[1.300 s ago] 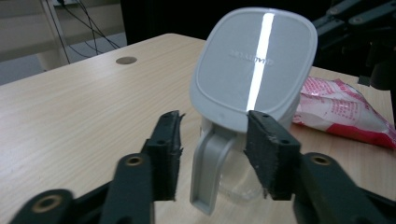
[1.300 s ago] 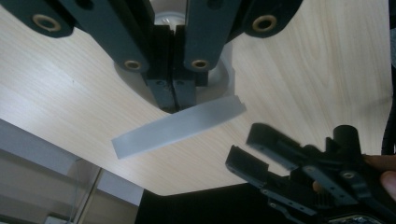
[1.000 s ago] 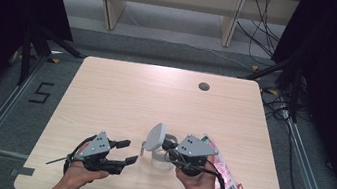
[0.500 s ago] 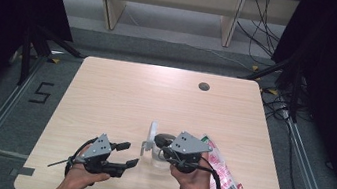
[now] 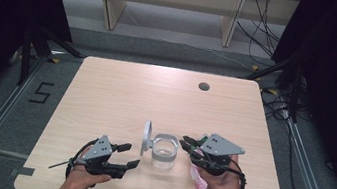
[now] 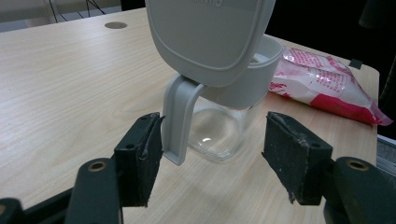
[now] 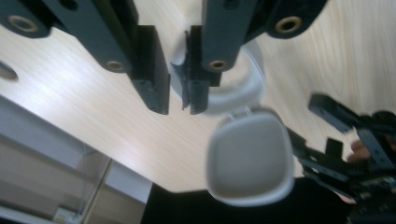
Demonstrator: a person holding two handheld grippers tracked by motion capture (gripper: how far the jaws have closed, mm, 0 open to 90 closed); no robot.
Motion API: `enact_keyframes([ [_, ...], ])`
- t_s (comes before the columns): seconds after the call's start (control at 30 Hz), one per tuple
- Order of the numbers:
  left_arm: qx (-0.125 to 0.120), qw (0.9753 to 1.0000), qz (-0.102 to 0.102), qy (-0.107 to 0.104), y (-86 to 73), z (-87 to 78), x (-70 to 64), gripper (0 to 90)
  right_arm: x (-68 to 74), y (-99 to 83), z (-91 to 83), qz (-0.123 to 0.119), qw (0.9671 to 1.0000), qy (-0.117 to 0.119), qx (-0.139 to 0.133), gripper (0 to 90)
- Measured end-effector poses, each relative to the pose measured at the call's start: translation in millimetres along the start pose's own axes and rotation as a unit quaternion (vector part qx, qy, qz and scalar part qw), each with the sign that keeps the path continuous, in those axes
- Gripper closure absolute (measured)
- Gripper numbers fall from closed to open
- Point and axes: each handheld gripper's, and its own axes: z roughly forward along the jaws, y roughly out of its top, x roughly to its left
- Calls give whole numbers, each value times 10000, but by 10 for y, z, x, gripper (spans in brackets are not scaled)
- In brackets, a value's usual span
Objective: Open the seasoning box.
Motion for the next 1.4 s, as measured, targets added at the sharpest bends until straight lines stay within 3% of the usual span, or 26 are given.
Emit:
enact_keyframes([
  [0.03,4,10000,24,-43,-5,10,-4,365,-61,-39,-39,15,9999,45,160,705],
  [0.1,54,10000,34,-28,-12,13,-38,363,-163,-142,-115,196,9996,-131,185,626],
  [0.13,74,10000,38,-54,-18,19,-52,361,-232,-191,-141,265,9992,6,305,585],
  [0.27,102,9999,15,-96,-30,39,-68,360,-412,-382,-228,724,9963,-117,458,490],
  [0.37,77,9999,27,-138,-37,51,-52,361,-547,-497,-276,834,9943,-231,623,468],
  [0.43,77,9999,20,-138,-40,53,-54,361,-596,-566,-298,1039,9919,-299,672,455],
  [0.47,92,9998,23,-148,-42,54,-55,361,-648,-595,-304,982,9924,-274,694,451],
  [0.5,92,9998,19,-148,-46,56,-58,361,-655,-619,-304,1148,9901,-274,753,451],
  [0.6,107,9999,14,-94,-53,64,-70,370,-737,-691,-274,1136,9893,-373,837,448],
  [0.63,41,9999,-18,-137,-60,75,-68,374,-732,-709,-264,1303,9866,-323,931,448],
  [0.67,89,9999,24,-138,-61,69,-57,374,-763,-726,-246,1209,9875,-344,947,447],
  [0.73,84,9999,-1,-149,-61,72,-51,375,-769,-733,-235,1402,9833,-356,1103,448],
  [1.0,89,9999,-20,-137,-65,69,-55,381,-836,-789,-108,1463,9800,-258,1327,481],
  [1.1,57,9996,49,-267,-56,70,-32,380,-851,-804,-56,1551,9789,-242,1311,496],
  [1.17,82,9999,-16,-147,-57,59,-51,381,-864,-816,-15,1588,9778,-202,1356,500],
  [1.27,69,9999,-24,-134,-56,59,-48,381,-870,-830,22,1583,9760,-166,1487,512],
  [1.4,86,9999,-28,-136,-55,53,-38,383,-862,-839,39,1614,9746,-154,1546,607],
])
